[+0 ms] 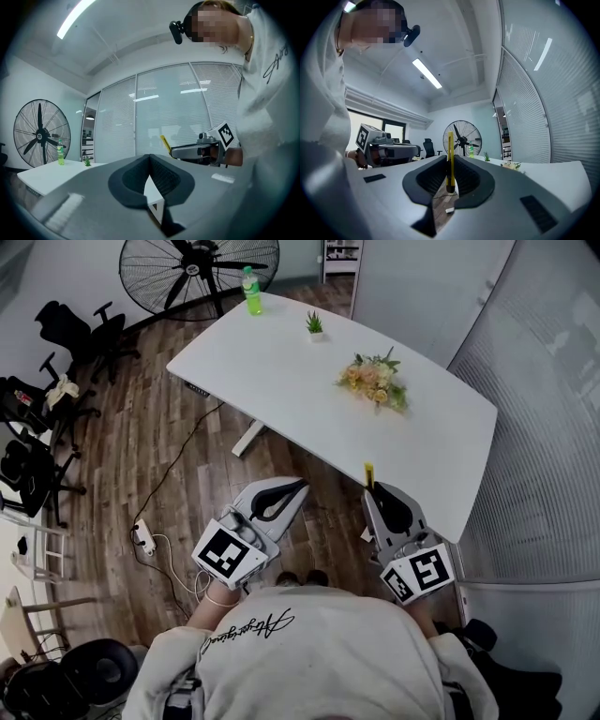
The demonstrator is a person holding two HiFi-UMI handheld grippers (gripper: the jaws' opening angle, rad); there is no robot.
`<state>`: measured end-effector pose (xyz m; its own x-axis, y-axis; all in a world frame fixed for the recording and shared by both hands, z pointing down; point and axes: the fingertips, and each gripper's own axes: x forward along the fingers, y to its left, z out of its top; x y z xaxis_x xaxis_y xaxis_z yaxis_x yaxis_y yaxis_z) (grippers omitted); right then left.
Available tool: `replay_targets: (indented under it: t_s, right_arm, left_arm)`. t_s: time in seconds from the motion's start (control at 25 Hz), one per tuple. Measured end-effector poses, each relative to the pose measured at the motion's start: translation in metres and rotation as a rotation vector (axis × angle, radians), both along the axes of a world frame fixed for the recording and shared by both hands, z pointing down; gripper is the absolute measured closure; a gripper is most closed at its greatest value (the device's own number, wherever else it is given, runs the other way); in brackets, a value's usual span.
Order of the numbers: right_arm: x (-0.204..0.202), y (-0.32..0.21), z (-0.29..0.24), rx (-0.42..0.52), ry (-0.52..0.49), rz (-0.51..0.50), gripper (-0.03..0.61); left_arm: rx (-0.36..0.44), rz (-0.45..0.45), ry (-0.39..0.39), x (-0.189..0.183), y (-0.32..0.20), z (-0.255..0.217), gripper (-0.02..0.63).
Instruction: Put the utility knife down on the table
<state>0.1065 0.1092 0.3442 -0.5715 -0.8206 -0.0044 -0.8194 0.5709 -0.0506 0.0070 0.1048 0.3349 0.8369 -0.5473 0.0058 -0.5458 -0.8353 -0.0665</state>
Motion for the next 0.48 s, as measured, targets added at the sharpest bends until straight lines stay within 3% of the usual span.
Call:
replay_targets:
  t_s: [0.48]
  right_arm:
    - [-0.0028, -0.0047, 0.0034, 0.001, 0.011, -0.020, 0.531]
  left_arm:
    - [-0.005, -0.008, -0.009, 0.0021, -0.0062, 0.0060, 0.613]
